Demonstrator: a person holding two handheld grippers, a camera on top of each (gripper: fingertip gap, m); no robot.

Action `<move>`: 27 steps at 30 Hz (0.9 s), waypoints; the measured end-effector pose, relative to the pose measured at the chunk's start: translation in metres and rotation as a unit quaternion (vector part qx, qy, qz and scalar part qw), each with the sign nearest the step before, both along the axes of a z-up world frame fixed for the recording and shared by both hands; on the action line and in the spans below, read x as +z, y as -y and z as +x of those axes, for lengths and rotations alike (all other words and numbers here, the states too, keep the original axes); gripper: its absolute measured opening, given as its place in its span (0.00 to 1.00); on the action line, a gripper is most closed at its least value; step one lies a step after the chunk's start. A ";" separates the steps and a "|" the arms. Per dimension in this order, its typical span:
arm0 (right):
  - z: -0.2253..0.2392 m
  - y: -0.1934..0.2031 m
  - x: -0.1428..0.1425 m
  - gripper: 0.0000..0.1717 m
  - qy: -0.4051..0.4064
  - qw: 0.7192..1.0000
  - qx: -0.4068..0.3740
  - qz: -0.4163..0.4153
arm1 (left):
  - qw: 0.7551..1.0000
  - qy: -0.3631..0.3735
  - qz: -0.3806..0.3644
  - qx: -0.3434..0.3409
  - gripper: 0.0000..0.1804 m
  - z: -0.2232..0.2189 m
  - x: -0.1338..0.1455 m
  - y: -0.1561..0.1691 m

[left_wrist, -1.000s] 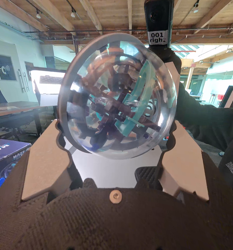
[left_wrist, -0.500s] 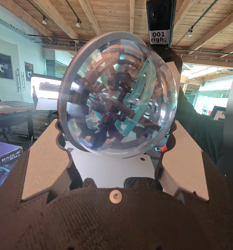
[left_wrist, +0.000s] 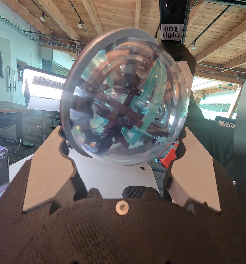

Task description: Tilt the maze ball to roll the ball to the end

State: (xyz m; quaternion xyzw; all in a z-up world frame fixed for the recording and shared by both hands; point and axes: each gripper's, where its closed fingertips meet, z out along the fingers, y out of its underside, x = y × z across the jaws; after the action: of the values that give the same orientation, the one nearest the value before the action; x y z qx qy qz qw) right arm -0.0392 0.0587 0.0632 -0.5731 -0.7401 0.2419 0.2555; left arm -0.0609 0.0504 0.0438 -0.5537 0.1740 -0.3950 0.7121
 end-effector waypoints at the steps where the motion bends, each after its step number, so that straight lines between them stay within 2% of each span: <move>1: 0.001 0.000 -0.004 0.81 0.004 1.000 0.000 0.005 | 1.000 0.001 0.003 0.000 0.84 0.001 -0.004 0.000; 11: 0.007 0.001 -0.052 0.81 0.039 0.999 0.005 0.021 | 0.999 0.044 0.005 -0.007 0.84 0.013 -0.059 -0.001; 19: 0.007 -0.009 -0.094 0.82 0.086 0.995 -0.007 -0.050 | 0.991 0.097 -0.088 -0.038 0.83 0.022 -0.106 -0.008; 27: 0.005 -0.021 -0.126 0.82 0.118 0.985 -0.023 -0.126 | 0.977 0.121 -0.168 -0.056 0.84 0.020 -0.136 -0.015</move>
State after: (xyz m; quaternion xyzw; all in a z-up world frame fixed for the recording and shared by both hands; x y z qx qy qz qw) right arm -0.0345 0.0799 -0.0628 -0.6421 -0.7153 0.2580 0.0978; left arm -0.0405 0.0658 -0.0924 -0.6027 0.0482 -0.5218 0.6018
